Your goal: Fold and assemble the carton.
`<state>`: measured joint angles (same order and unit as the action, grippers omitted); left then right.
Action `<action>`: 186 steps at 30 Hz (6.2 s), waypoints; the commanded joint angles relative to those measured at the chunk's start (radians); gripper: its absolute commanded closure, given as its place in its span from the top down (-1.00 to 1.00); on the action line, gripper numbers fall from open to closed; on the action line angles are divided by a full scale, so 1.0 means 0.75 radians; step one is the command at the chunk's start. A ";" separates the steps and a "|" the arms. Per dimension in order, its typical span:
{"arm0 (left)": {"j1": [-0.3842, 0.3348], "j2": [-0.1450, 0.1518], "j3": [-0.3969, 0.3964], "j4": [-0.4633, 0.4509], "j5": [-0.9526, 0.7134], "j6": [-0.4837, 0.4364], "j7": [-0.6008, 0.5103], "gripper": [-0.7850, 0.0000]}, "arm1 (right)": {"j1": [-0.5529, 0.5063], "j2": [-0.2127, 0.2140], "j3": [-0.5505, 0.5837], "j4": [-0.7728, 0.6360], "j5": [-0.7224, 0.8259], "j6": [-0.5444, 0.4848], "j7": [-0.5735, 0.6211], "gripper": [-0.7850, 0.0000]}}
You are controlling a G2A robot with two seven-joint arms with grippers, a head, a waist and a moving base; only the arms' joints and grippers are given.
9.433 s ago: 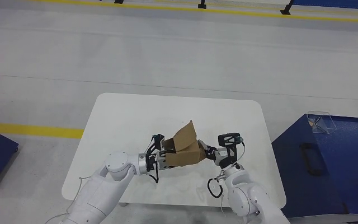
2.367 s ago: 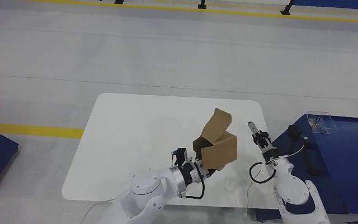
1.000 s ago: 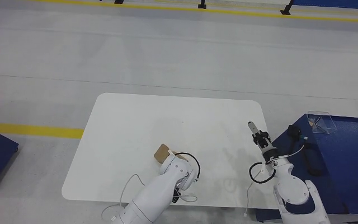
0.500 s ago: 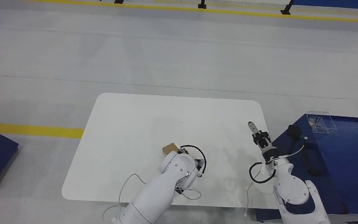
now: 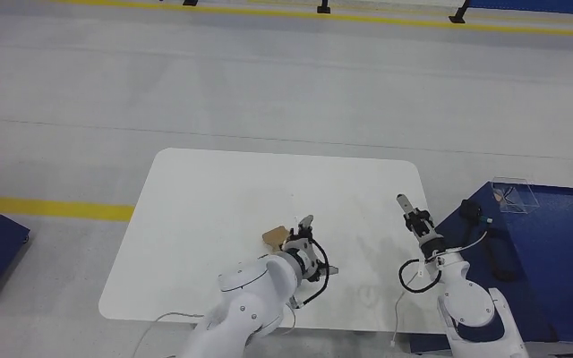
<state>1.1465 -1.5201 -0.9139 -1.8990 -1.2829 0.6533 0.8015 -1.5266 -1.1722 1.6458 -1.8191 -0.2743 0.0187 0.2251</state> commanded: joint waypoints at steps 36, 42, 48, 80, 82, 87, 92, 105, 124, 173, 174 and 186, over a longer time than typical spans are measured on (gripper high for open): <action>0.117 0.107 -0.083 -0.162 0.900 0.378 -0.340 1.00 | 0.071 0.003 -0.085 0.052 0.007 0.048 0.210 1.00; 0.131 0.153 -0.036 -0.059 1.029 0.479 -0.240 1.00 | 0.121 -0.006 -0.262 0.111 -0.211 0.071 0.190 1.00; 0.045 0.200 0.125 0.234 1.035 0.479 -0.161 1.00 | 0.182 -0.020 -0.453 0.211 -0.411 0.093 0.227 1.00; -0.487 0.385 0.674 0.421 0.187 0.479 0.009 1.00 | 0.373 -0.095 -0.762 0.450 -0.580 0.193 0.201 1.00; -0.508 0.388 0.685 0.416 0.139 0.479 0.009 0.99 | 0.370 -0.094 -0.752 0.444 -0.587 0.195 0.196 1.00; -0.549 0.393 0.723 0.382 0.049 0.479 0.009 0.77 | 0.365 -0.093 -0.720 0.425 -0.589 0.195 0.173 1.00; -0.573 0.376 0.718 0.381 0.027 0.456 0.031 0.73 | 0.348 -0.087 -0.654 0.388 -0.560 0.189 0.156 1.00; -0.489 0.365 0.679 0.311 0.154 0.356 0.131 0.38 | 0.320 -0.076 -0.511 0.365 -0.461 0.157 0.160 1.00; -0.299 0.323 0.553 0.231 0.470 0.210 0.251 -1.00 | 0.335 -0.081 -0.491 0.410 -0.454 0.133 0.173 1.00; -0.322 -0.014 0.598 0.594 0.654 0.223 0.059 1.00 | 0.338 -0.082 -0.472 0.420 -0.453 0.159 0.181 1.00; -0.322 -0.014 0.598 0.594 0.654 0.223 0.059 1.00 | 0.338 -0.082 -0.472 0.420 -0.453 0.159 0.181 1.00; -0.322 -0.014 0.598 0.594 0.654 0.223 0.059 1.00 | 0.338 -0.082 -0.472 0.420 -0.453 0.159 0.181 1.00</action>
<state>0.9051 -1.5307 -0.4657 -1.4537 -0.7926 0.8206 0.8455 -1.2734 -1.2339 1.2921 -1.5039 -0.6143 0.1383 0.3609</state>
